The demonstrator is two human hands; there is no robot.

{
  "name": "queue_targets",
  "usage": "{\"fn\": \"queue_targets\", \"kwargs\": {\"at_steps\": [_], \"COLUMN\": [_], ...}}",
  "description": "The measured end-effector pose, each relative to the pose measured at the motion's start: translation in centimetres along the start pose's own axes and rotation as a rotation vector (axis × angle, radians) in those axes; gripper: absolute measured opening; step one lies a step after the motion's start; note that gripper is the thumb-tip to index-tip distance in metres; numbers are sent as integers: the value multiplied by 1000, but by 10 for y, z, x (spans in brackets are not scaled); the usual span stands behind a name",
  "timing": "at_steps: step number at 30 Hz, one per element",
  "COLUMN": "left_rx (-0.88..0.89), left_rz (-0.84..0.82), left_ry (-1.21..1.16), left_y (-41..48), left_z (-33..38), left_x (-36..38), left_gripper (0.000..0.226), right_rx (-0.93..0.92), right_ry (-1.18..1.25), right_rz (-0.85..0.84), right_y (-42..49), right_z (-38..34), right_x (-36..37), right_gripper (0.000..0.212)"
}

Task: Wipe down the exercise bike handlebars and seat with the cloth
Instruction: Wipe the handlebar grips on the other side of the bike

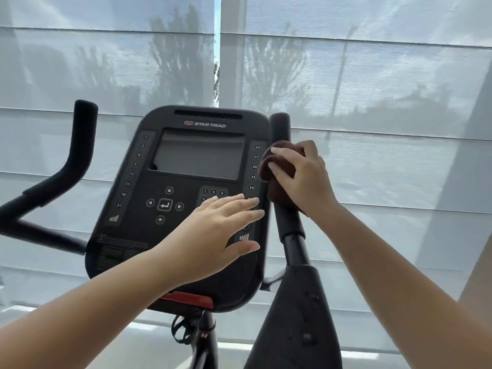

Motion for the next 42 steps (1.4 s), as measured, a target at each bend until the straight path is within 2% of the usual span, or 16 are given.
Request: {"fn": "queue_targets", "kwargs": {"at_steps": [2, 4, 7, 10, 12, 15, 16, 19, 22, 26, 34, 42], "left_rx": [42, 83, 112, 154, 185, 117, 76, 41, 72, 133, 181, 105], "left_rz": [-59, -92, -106, -98, -85, -80, -92, -136, -157, -201, -221, -217], "left_ry": [18, 38, 3, -65, -107, -241, -303, -361, -346, -315, -255, -257], "left_y": [-1, -2, -2, -4, -5, -8, -9, -19, -31, -47, -67, -99], "left_z": [7, 14, 22, 28, 31, 30, 29, 28, 30, 32, 44, 49], "left_x": [7, 13, 17, 17, 16, 12, 11, 12, 15, 14, 4, -5], "left_gripper": [52, 50, 46, 39, 40, 46, 46, 42, 33, 37, 64, 60], "right_rx": [80, 119, 53, 116, 176, 194, 204, 189, 168, 183, 152, 47], "right_ry": [129, 264, 339, 444, 480, 556, 600, 497, 485, 484, 181, 117], "right_rz": [-115, -303, -499, -575, -542, -260, -224, -328, -350, -329, -354, -369], "right_y": [-22, -47, -85, -114, -117, -96, -90, -87, -109, -149, -121, -190], "right_z": [11, 13, -1, -1, 8, 12, 10, -3, -9, -11, -28, -55], "right_x": [-10, -28, -51, -61, -68, -74, -68, -43, -48, -64, -45, -70], "right_gripper": [23, 17, 35, 33, 26, 25, 24, 21, 22, 18, 15, 26]}}
Point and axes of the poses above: each hand's wrist, its own y-axis towards the middle knuckle, its own x-axis out of the palm, z = x × y, the point moved 4 cm from there along y, towards the middle knuckle, and after that the axes turned 9 degrees about y, right-handed, at the moved point
